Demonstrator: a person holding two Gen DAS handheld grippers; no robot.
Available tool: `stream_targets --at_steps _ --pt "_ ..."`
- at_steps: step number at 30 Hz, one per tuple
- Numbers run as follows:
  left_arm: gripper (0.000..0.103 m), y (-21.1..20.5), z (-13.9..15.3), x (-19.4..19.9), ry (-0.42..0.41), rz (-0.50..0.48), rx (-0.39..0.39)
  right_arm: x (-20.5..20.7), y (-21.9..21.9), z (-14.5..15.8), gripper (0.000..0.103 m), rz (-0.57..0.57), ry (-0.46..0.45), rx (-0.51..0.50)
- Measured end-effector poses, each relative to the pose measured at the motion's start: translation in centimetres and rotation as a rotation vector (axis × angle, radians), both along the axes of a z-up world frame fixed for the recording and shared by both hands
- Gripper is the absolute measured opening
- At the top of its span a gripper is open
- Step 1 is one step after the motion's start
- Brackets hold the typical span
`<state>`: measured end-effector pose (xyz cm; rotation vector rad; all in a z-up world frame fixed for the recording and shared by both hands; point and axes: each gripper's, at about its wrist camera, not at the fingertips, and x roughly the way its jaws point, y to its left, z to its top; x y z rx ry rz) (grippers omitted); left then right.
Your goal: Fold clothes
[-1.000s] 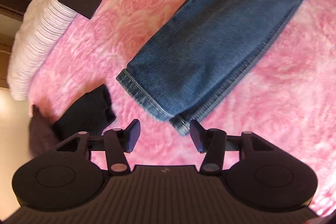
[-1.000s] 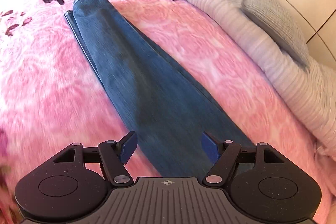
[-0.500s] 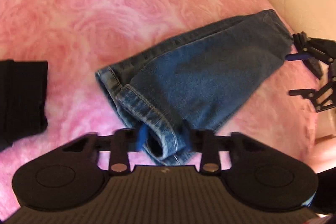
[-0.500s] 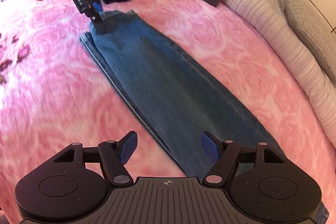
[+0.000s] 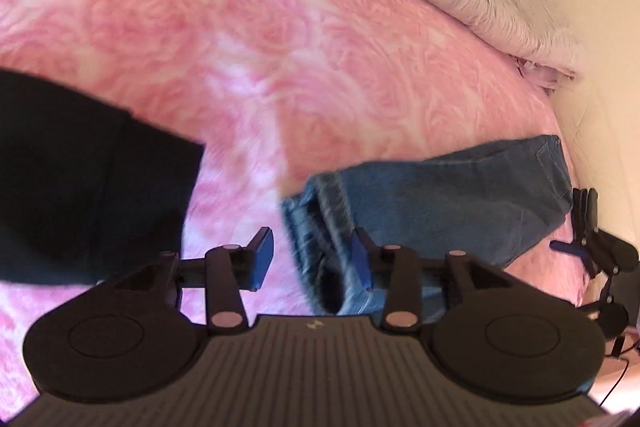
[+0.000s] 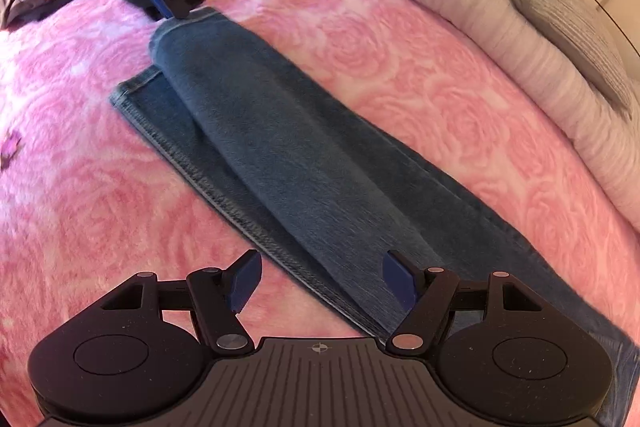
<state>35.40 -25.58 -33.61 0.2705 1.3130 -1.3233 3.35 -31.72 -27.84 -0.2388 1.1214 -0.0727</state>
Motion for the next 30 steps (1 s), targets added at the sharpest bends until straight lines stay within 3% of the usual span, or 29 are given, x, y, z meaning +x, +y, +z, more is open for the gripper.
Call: stream_targets --at_steps 4,8,10,12,13,17,20,24,30 --pt "0.036 1.6 0.8 -3.3 -0.081 -0.167 -0.083 1.0 1.7 -2.0 0.071 0.091 -0.006 -0.041" --pt "0.035 1.0 -0.3 -7.1 -0.242 -0.373 -0.152 2.9 2.6 -3.4 0.071 0.135 -0.029 -0.023" --pt "0.035 0.3 -1.2 -7.9 -0.270 -0.441 -0.137 3.5 2.9 -3.6 0.071 0.151 -0.041 -0.028" --pt "0.024 -0.1 -1.4 -8.0 -0.277 -0.487 -0.100 3.7 2.9 -3.6 0.071 0.161 -0.046 -0.040" --pt "0.007 -0.4 -1.2 -7.6 -0.245 -0.479 -0.072 3.5 2.7 -3.6 0.071 0.152 -0.043 -0.056" --pt "0.003 -0.5 1.4 -3.4 0.109 -0.311 -0.043 1.8 1.1 -3.1 0.071 0.077 -0.034 -0.116" --pt "0.000 0.1 3.4 -1.5 0.263 -0.257 -0.068 -0.4 -0.5 -2.8 0.071 -0.013 -0.020 -0.162" --pt "0.000 -0.2 2.3 -0.9 0.291 -0.188 0.035 -2.7 -1.8 -4.0 0.071 -0.038 0.008 -0.236" --pt "0.000 -1.6 -1.1 -2.6 0.224 -0.113 0.204 -5.1 -2.5 -7.3 0.071 0.041 0.016 -0.357"
